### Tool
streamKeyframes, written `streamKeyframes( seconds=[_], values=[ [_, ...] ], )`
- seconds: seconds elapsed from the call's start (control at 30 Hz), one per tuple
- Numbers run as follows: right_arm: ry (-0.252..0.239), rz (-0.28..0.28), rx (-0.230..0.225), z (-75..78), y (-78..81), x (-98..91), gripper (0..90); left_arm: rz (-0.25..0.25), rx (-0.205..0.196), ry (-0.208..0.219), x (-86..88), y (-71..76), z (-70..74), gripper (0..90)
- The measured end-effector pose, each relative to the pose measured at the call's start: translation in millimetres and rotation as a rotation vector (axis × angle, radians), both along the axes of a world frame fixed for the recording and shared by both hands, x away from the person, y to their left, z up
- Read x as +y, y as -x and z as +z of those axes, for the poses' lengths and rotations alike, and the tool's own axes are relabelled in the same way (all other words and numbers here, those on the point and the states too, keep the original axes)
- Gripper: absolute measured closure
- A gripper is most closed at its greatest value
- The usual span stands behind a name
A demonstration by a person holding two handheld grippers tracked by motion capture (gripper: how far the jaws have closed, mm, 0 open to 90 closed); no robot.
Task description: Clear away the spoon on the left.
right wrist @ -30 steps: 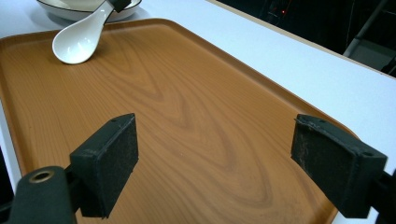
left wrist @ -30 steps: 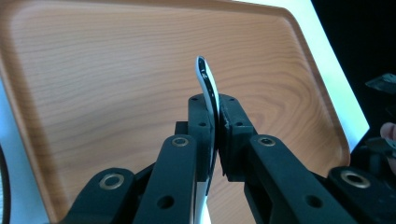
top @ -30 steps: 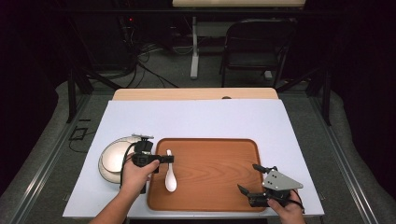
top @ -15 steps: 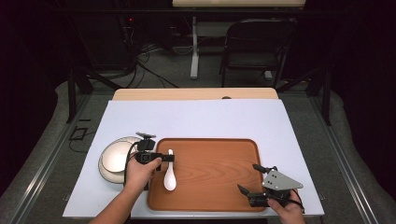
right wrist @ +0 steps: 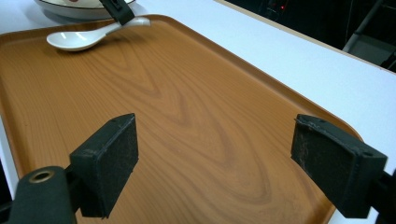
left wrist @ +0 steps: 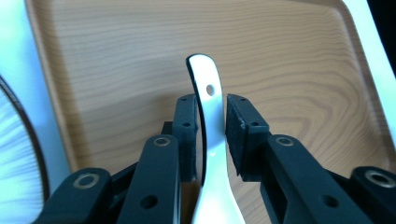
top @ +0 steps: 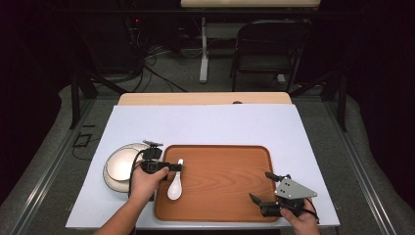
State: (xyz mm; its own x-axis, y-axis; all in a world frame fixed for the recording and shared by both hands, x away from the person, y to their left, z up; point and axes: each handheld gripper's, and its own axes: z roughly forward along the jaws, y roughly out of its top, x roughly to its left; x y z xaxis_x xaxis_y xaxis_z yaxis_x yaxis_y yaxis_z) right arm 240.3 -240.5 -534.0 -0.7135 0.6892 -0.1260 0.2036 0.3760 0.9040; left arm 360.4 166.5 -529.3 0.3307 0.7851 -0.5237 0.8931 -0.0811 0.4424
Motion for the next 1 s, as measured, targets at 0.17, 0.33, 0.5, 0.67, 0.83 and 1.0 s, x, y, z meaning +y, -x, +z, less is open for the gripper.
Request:
streamKeyframes(
  seconds=[0.17, 0.33, 0.5, 0.67, 0.83, 1.0],
  values=[
    [0.0, 0.004, -0.005, 0.2, 0.3, 0.2, 14.4, 0.011, -0.015, -0.012, 0.5, 0.9, 2.5, 71.9],
    [-0.001, 0.005, -0.006, 0.2, 0.2, 0.0, 14.4, -0.006, -0.053, -0.053, -0.8, 2.9, 7.4, 68.6],
    [-0.001, 0.006, -0.007, 0.3, 0.4, -0.1, 14.4, -0.017, -0.107, -0.082, -3.1, 5.9, 12.9, 61.7],
    [-0.002, 0.006, -0.007, 0.4, 0.4, -0.2, 14.4, -0.03, -0.176, -0.114, -4.9, 10.1, 21.4, 56.3],
    [-0.002, 0.007, -0.008, 0.4, 0.6, -0.1, 14.4, -0.036, -0.259, -0.158, -2.9, 15.2, 31.8, 50.1],
    [-0.002, 0.007, -0.009, 0.4, 0.6, -0.1, 14.4, -0.012, -0.369, -0.232, 5.5, 22.7, 46.8, 46.4]
  ],
)
